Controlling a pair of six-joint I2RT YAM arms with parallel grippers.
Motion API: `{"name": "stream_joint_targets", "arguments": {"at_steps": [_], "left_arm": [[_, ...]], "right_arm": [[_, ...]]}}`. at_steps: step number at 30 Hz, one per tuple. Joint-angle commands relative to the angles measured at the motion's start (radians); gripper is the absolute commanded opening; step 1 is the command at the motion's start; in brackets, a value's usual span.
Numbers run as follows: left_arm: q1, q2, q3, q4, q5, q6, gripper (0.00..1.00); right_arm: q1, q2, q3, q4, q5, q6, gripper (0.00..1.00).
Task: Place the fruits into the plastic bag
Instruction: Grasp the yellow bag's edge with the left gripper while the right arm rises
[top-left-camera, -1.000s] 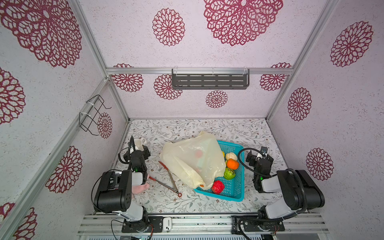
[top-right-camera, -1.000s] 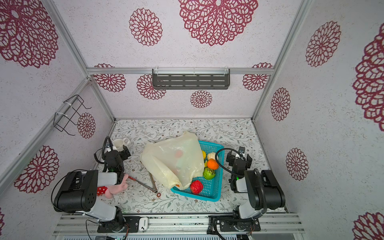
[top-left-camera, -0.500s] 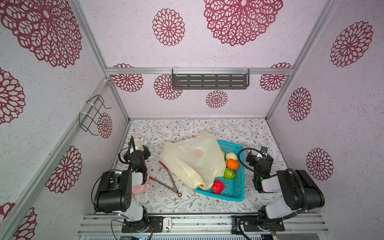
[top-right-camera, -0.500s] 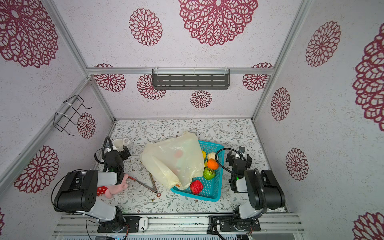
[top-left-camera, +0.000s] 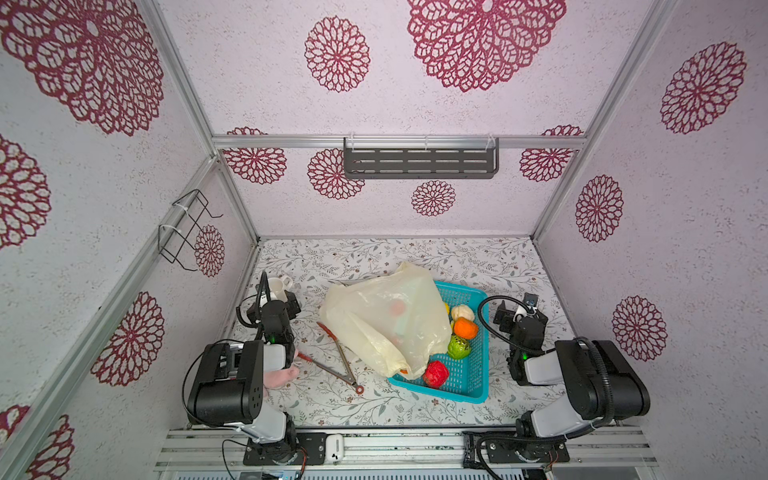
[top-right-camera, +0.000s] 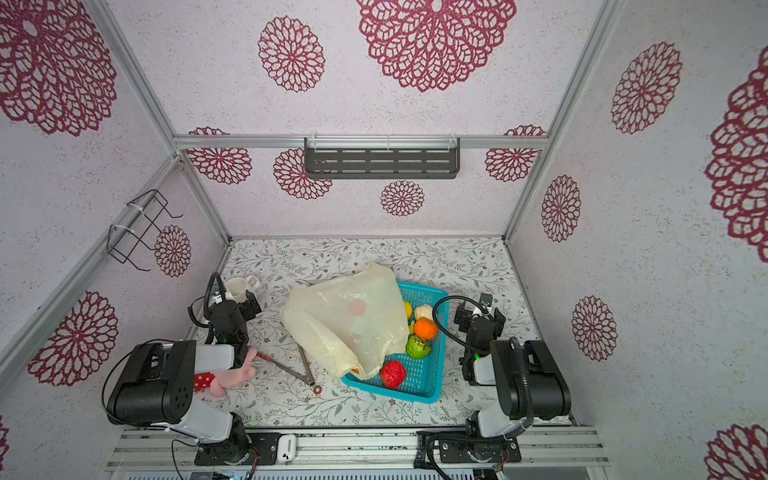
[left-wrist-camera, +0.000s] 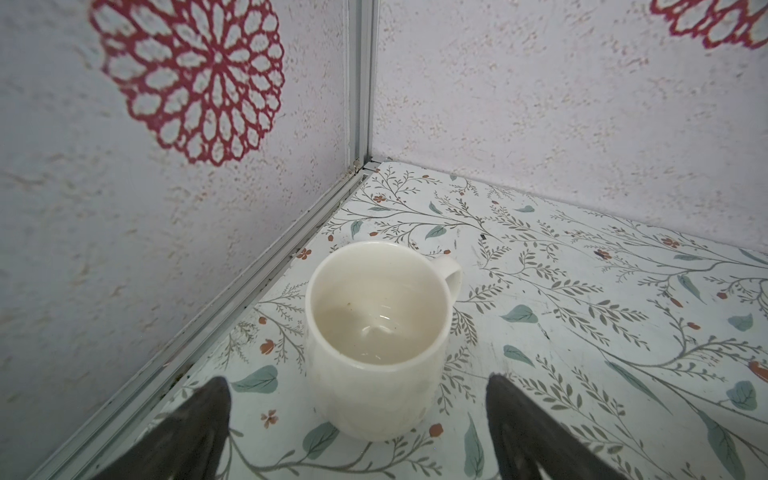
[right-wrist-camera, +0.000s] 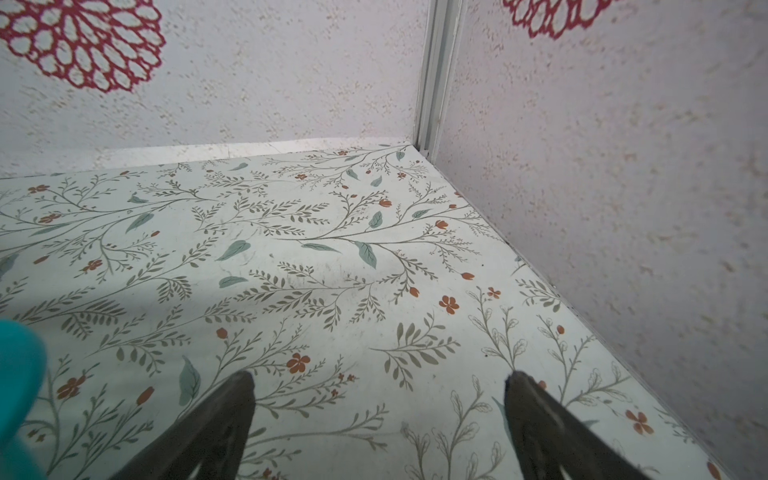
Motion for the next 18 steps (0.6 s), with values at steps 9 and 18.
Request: {"name": "stream_joint_targets", "arguments": {"at_steps": [9,18], "left_arm": [[-0.013,-0.191,0.506,-1.017,0.036,-0.465,0.98],[-0.08,-0.12,0.602,-1.211,0.573,-0.765,0.98]], "right_arm": [[0.115,-0.388,0.402,-0.922,0.262,0.144,0.99],[0.282,-0.449,0.507,-1.011,0.347,0.112,0.99]]}}
